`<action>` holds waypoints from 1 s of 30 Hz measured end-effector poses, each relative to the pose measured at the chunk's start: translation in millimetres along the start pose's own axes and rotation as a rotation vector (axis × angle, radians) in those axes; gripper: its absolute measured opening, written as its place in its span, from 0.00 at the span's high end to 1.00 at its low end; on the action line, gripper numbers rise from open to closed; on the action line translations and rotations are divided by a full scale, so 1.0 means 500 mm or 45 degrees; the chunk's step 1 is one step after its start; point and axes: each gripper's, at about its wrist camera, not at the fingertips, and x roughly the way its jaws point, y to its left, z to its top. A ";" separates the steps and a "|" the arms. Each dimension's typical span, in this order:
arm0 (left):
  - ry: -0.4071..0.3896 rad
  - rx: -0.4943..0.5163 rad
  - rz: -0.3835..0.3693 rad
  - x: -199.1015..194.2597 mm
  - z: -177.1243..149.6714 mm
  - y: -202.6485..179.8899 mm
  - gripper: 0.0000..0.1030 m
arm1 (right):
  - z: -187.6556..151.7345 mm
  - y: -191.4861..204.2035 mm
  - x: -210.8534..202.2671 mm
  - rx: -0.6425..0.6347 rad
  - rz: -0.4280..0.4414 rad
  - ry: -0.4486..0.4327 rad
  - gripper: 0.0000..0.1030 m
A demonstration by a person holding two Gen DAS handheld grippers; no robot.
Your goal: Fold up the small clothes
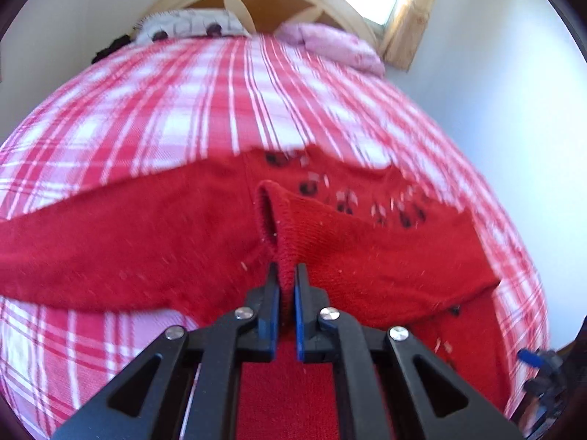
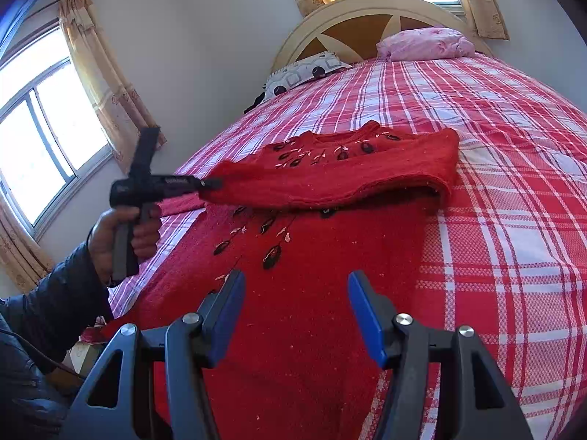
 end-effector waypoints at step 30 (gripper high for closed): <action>-0.060 0.107 0.468 -0.030 -0.049 0.145 0.00 | -0.019 0.022 0.041 -0.032 0.021 0.048 0.38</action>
